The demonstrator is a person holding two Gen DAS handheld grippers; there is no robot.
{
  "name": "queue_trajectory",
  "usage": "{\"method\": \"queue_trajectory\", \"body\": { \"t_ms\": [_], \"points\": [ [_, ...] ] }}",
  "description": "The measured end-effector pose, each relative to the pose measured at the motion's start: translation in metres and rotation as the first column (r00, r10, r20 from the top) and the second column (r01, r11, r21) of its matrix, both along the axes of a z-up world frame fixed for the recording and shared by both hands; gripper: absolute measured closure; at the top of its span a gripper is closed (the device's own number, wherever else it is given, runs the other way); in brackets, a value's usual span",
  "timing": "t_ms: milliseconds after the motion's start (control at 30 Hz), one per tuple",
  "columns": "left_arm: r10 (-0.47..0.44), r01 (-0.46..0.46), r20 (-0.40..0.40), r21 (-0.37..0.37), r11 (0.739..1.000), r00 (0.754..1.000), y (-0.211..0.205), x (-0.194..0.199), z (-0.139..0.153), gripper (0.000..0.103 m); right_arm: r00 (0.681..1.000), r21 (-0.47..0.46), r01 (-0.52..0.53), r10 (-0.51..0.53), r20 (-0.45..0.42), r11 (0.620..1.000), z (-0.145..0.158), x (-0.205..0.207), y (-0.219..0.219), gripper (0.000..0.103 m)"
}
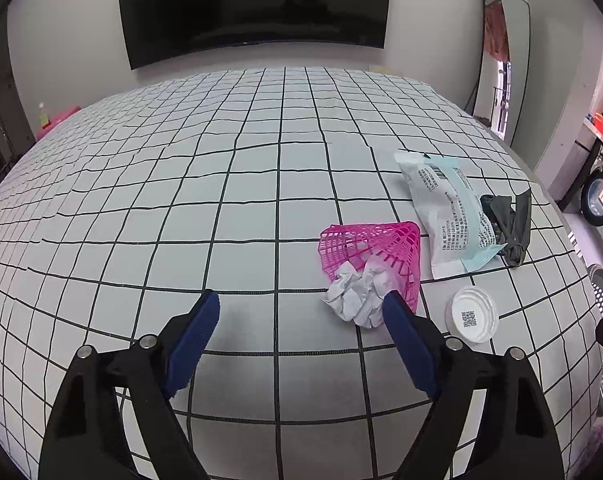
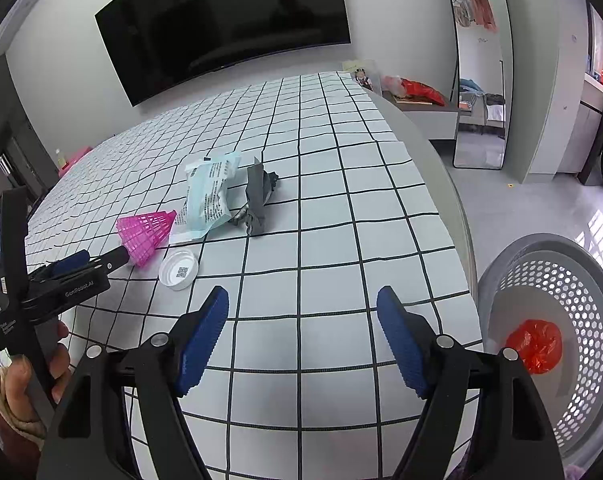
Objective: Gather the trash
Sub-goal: 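Move the left tool toward the crumpled white tissue by the pink shuttlecock, then close the left tool on the crumpled white tissue and lift it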
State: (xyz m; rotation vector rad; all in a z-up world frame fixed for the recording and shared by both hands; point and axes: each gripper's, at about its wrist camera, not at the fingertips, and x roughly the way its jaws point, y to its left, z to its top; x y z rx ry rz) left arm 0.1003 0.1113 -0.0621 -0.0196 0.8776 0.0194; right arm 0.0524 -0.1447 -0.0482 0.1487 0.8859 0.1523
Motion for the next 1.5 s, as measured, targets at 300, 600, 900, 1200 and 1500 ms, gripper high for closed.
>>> {"method": "queue_trajectory", "body": {
  "t_ms": [300, 600, 900, 1200, 1500],
  "points": [
    [-0.067, 0.067, 0.007, -0.043, 0.997, 0.998, -0.009, -0.002, 0.002, 0.071, 1.0, 0.0, -0.003, 0.003, -0.003, 1.0, -0.002, -0.003, 0.0, 0.03],
    [-0.072, 0.072, 0.007, -0.058, 0.996, 0.997, -0.003, -0.011, 0.008, 0.096, 1.0, 0.0, -0.012, 0.012, -0.002, 1.0, -0.001, -0.005, 0.003, 0.03],
    [-0.052, 0.053, 0.005, -0.049, 0.997, 0.999, 0.011, -0.022, 0.009, 0.097, 0.999, -0.001, -0.053, 0.053, -0.002, 0.999, 0.001, 0.0, 0.02, 0.03],
    [-0.079, 0.08, 0.011, -0.065, 0.995, 0.997, 0.008, -0.013, 0.014, 0.091, 0.998, -0.005, -0.066, 0.066, 0.0, 0.998, 0.002, 0.001, 0.026, 0.03],
    [-0.096, 0.097, 0.012, -0.046, 0.994, 0.995, 0.001, -0.005, 0.013, 0.058, 0.998, 0.004, -0.068, 0.068, -0.002, 0.998, 0.002, 0.002, 0.025, 0.03]
  ]
}}
